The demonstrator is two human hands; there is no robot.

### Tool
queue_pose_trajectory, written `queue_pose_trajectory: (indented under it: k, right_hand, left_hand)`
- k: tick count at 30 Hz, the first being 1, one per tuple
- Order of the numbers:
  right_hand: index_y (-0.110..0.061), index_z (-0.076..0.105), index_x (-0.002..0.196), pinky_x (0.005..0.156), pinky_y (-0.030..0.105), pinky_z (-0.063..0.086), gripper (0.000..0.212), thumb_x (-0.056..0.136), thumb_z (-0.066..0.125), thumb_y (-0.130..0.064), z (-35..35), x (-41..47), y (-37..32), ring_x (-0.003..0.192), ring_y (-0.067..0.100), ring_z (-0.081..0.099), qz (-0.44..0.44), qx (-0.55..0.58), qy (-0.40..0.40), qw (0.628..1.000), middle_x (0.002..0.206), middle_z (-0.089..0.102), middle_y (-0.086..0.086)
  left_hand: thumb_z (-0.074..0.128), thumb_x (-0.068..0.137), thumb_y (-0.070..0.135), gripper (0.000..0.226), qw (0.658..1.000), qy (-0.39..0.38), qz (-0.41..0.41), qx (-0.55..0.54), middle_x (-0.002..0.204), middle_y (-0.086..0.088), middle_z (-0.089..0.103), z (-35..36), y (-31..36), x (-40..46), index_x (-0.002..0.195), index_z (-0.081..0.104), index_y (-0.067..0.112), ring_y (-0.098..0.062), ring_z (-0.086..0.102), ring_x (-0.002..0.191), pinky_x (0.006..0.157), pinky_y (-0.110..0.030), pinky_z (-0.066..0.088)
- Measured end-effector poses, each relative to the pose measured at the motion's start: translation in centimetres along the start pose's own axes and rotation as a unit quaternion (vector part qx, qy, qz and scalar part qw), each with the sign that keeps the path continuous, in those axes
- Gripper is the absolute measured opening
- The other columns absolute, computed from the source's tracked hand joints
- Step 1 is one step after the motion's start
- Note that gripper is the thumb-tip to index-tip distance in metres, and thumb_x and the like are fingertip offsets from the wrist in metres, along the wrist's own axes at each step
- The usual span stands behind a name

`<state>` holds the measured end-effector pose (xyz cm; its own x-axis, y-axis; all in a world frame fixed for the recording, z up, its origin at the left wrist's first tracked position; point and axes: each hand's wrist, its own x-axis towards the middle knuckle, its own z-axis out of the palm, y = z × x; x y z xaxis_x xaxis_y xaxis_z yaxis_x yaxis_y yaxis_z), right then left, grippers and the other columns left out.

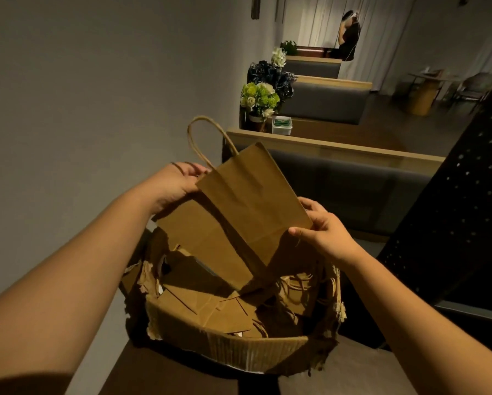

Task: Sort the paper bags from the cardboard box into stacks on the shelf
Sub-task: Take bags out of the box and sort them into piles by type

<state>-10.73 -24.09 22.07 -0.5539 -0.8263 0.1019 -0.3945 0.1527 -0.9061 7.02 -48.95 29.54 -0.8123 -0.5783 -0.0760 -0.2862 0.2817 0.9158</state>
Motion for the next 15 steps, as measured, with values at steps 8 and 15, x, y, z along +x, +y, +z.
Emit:
queue_pose_trajectory:
  k: [8,15]
  right_hand:
    - [-0.024,0.059,0.117,0.090,0.029,0.051,0.026,0.093,0.059,-0.012,2.1,0.1,0.4,0.106,0.014,0.066,0.068,0.137,-0.039,0.988,0.113,0.069,-0.002]
    - [-0.027,0.059,0.117,0.102,0.044,0.045,0.026,0.093,0.061,-0.016,2.9,0.4,1.5,0.110,0.018,0.062,0.118,0.128,-0.019,0.985,0.116,0.067,-0.001]
  left_hand:
    - [0.057,0.091,-0.002,0.014,0.995,-0.058,-0.043,-0.063,0.071,-0.011,0.069,2.8,-0.4,-0.4,0.085,0.067,0.007,-0.029,0.068,0.068,0.072,-0.043,0.058]
    - [0.066,0.081,0.023,0.017,0.978,-0.129,-0.092,-0.135,0.086,-0.011,0.072,3.8,-1.8,-0.2,0.091,0.068,0.010,-0.023,0.071,0.079,0.080,-0.038,0.058]
